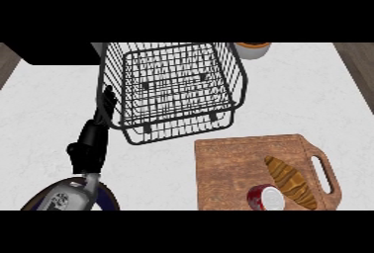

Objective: Pick the can from the cutting board and place it in the tiered basket

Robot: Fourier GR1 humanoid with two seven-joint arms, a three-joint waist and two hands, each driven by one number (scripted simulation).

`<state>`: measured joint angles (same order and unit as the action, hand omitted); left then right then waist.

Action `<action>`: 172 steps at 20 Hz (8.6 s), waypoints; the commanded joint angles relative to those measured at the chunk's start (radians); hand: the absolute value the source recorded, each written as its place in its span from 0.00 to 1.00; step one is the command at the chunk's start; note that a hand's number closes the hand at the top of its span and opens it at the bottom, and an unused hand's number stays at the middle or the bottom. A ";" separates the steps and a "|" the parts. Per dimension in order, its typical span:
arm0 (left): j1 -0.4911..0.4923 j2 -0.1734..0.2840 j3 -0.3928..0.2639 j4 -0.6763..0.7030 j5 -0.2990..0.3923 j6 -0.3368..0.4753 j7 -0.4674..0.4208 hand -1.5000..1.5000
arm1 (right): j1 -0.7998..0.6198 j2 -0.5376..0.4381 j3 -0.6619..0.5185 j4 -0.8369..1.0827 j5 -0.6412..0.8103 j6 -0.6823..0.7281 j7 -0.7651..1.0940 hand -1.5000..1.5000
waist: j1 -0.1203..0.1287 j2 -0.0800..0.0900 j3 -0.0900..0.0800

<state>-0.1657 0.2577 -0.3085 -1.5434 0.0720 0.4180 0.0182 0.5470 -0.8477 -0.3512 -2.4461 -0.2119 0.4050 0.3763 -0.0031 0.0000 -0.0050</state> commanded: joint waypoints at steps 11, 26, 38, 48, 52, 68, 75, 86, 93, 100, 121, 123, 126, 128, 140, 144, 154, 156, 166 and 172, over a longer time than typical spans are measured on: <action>0.016 -0.008 0.036 0.027 0.003 -0.028 -0.037 0.50 | -0.104 -0.100 0.309 -0.263 0.211 -0.068 0.443 0.00 | -0.002 -0.003 0.003; -0.031 -0.044 0.033 0.022 -0.031 -0.028 0.022 0.50 | -0.419 -0.128 0.639 -0.128 0.410 -0.049 0.533 0.00 | 0.009 -0.002 0.004; 0.041 -0.071 0.030 0.026 -0.057 -0.035 -0.038 0.50 | -0.454 -0.085 0.760 -0.031 0.571 -0.110 0.590 0.00 | -0.008 -0.004 0.005; 0.042 -0.078 0.057 -0.015 -0.082 -0.065 -0.005 0.50 | -0.409 0.007 0.823 0.083 0.668 -0.138 0.472 0.00 | -0.002 -0.002 0.005; 0.024 -0.087 0.100 0.045 -0.066 -0.096 -0.047 0.50 | -0.345 0.069 0.923 0.102 0.803 -0.185 0.416 0.00 | -0.005 -0.002 0.005; 0.046 -0.137 0.125 0.016 -0.139 -0.143 -0.002 0.50 | -0.395 0.287 0.898 0.225 0.858 -0.027 0.391 0.00 | 0.001 0.000 0.005; -0.005 -0.150 0.158 -0.038 -0.161 -0.153 0.080 0.50 | -0.383 0.343 0.864 0.253 0.906 0.005 0.357 0.00 | 0.000 -0.001 0.005; 0.049 -0.200 0.167 0.044 -0.192 -0.172 -0.046 0.50 | -0.415 0.441 0.808 0.459 0.974 -0.035 0.187 0.00 | 0.002 0.000 0.005; 0.025 -0.209 0.185 0.032 -0.194 -0.196 -0.026 0.50 | -0.331 0.455 0.817 0.477 1.027 -0.111 0.109 0.00 | 0.000 0.000 0.005; -0.019 -0.149 0.244 -0.001 -0.168 -0.248 0.040 0.50 | -0.352 0.544 0.900 0.600 1.213 -0.312 0.071 1.00 | 0.000 0.000 0.005; -0.021 -0.186 0.185 -0.009 -0.200 -0.254 0.035 0.50 | -0.913 0.846 1.324 0.906 1.344 -0.046 0.864 1.00 | 0.070 0.004 0.004; -0.015 -0.203 0.179 0.028 -0.215 -0.234 0.020 0.50 | -0.962 0.847 1.342 0.853 1.335 -0.014 0.927 1.00 | 0.053 0.001 0.003; -0.038 -0.220 0.175 0.041 -0.238 -0.205 0.033 0.50 | -1.059 0.847 1.311 0.815 1.321 -0.015 0.969 1.00 | 0.044 -0.002 0.002; -0.002 -0.207 0.182 0.031 -0.220 -0.224 0.013 0.50 | -1.116 0.847 1.286 0.772 1.328 -0.017 1.000 1.00 | 0.044 -0.006 0.002; 0.007 -0.205 0.192 0.029 -0.207 -0.232 0.023 0.50 | -1.449 0.846 1.048 0.705 1.172 0.098 1.070 1.00 | 0.040 -0.017 -0.001; 0.001 -0.221 0.164 0.012 -0.224 -0.225 0.036 0.50 | -1.551 0.846 0.947 0.745 1.083 -0.020 1.085 1.00 | 0.058 -0.013 0.000; -0.021 -0.208 0.185 0.024 -0.216 -0.236 0.011 0.50 | -1.804 0.847 0.838 1.073 1.016 -0.130 1.047 1.00 | 0.058 0.001 0.001; -0.014 -0.207 0.198 0.014 -0.204 -0.234 0.025 0.50 | -1.861 0.847 0.833 1.131 1.019 -0.095 1.050 1.00 | 0.054 -0.001 0.001; -0.019 -0.199 0.204 -0.002 -0.220 -0.230 0.041 0.50 | -1.904 0.847 0.807 1.395 1.062 -0.154 0.886 1.00 | 0.031 0.002 0.003; 0.046 -0.213 0.171 -0.031 -0.220 -0.239 0.022 0.50 | -1.849 0.847 0.668 1.395 1.009 -0.338 0.935 0.00 | 0.042 -0.002 0.004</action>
<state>-0.1543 0.0436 -0.1211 -1.5436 -0.1508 0.1920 0.0407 -1.3199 -0.0128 0.3674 -1.0568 0.8360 0.1866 1.1269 0.0286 0.0022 -0.0013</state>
